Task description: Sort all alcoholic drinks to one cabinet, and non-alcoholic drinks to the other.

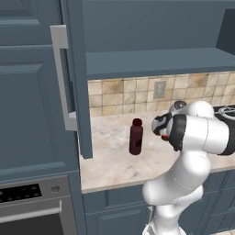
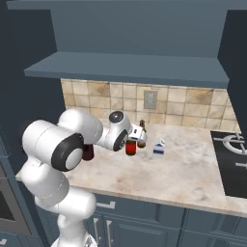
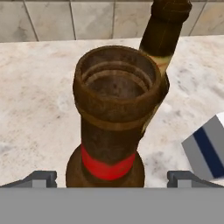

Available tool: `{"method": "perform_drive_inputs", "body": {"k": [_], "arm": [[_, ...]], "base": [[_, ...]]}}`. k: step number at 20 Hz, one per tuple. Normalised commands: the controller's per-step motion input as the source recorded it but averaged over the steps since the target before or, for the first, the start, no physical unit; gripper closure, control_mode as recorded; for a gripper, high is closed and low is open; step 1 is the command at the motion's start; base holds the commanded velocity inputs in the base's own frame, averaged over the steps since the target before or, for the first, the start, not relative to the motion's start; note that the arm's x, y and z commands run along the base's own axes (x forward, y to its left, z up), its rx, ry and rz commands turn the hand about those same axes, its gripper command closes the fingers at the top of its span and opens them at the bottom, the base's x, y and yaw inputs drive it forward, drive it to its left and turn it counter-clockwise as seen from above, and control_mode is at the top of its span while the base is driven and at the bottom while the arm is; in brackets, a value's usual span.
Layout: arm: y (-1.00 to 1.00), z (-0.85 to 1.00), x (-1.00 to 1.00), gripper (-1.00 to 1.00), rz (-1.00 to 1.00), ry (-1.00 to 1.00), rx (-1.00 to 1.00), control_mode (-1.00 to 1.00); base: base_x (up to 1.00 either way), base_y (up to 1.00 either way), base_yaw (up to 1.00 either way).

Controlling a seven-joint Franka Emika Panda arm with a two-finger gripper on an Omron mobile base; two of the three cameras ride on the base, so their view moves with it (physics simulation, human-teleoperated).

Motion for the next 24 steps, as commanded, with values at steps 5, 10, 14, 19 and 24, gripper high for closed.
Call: {"method": "perform_drive_inputs", "body": {"k": [5, 10, 14, 19, 24], "arm": [[0.00, -0.03, 0.06, -1.00, 0.00, 0.00, 0.00, -1.00], [0.00, 0.00, 0.02, 1.00, 0.00, 0.00, 0.00, -1.00], [0.00, 0.00, 0.00, 1.00, 0.00, 0.00, 0.02, -1.00], [0.01, 0.54, -0.10, 1.00, 0.00, 0.01, 0.01, -1.00], [0.19, 1.00, -0.47, 1.00, 0.00, 0.01, -0.01, -1.00]], "base": [[0.00, 0.00, 0.00], [0.00, 0.00, 0.00], [0.00, 0.00, 0.00], [0.00, 0.00, 0.00], [0.00, 0.00, 0.00]]}}
